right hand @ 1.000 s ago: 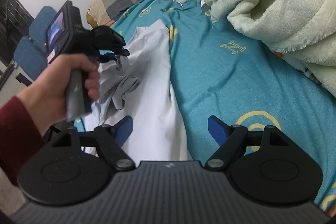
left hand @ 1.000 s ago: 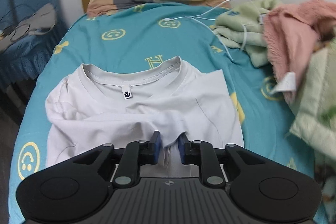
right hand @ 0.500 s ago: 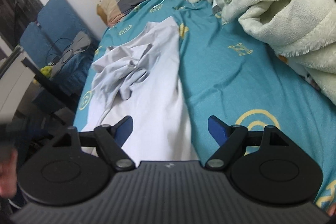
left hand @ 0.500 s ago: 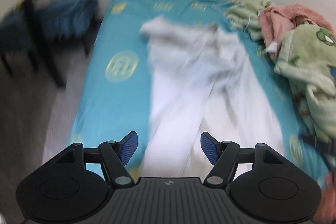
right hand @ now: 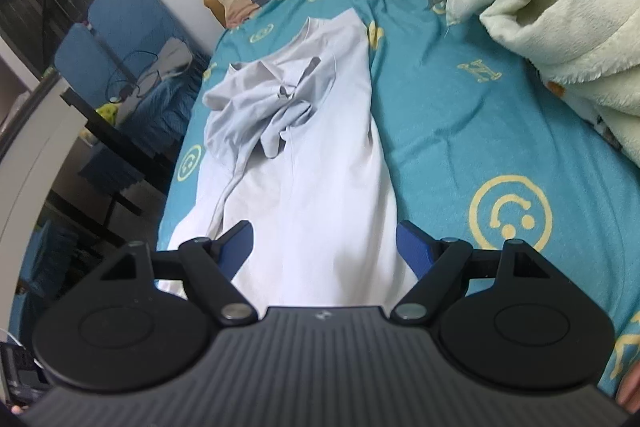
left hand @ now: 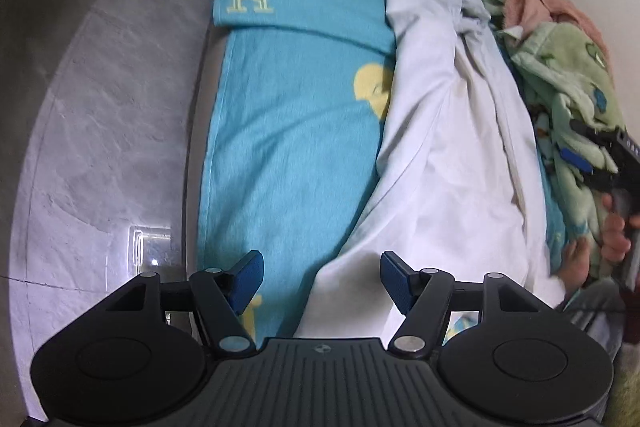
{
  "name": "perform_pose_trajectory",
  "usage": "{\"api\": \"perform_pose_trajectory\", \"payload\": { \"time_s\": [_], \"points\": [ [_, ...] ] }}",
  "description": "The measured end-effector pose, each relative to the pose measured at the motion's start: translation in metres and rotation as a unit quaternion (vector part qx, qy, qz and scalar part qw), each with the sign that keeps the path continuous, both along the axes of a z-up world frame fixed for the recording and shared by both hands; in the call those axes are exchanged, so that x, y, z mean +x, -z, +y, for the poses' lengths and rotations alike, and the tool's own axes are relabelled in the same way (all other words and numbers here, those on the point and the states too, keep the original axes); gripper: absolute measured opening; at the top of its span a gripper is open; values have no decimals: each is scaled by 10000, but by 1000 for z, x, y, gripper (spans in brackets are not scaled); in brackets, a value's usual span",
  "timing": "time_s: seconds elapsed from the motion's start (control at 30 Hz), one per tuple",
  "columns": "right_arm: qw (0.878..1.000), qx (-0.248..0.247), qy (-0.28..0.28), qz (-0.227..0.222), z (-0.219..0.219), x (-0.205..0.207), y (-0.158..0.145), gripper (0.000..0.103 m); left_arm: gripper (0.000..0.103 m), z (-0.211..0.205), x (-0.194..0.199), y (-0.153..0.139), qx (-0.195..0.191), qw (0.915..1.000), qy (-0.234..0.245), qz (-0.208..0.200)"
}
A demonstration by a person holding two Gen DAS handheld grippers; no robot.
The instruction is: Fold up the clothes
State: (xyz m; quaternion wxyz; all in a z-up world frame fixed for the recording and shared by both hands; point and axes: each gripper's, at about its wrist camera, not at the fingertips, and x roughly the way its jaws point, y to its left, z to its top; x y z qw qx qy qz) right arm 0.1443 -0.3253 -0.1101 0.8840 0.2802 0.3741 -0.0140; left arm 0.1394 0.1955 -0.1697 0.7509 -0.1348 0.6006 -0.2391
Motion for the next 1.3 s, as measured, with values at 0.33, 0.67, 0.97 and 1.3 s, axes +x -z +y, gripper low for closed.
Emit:
{"api": "perform_pose_trajectory", "payload": {
  "time_s": [0.33,0.67,0.97,1.3],
  "points": [
    [9996,206,-79,160,6,6,8,80,8,-61,-8,-27,957,9886,1147,-163],
    [9984,557,-114,26,-3,4,8,80,2,-168,-68,-118,1614,9633,1779,-1200],
    [9892,1340,-411,-438,-7,22,8,75,2,-246,-114,-131,1398,9573,1935,-1633],
    [9836,1390,-1145,29,58,134,47,58,2,-222,-112,-120,1017,9693,1531,-1631]
  ]
}}
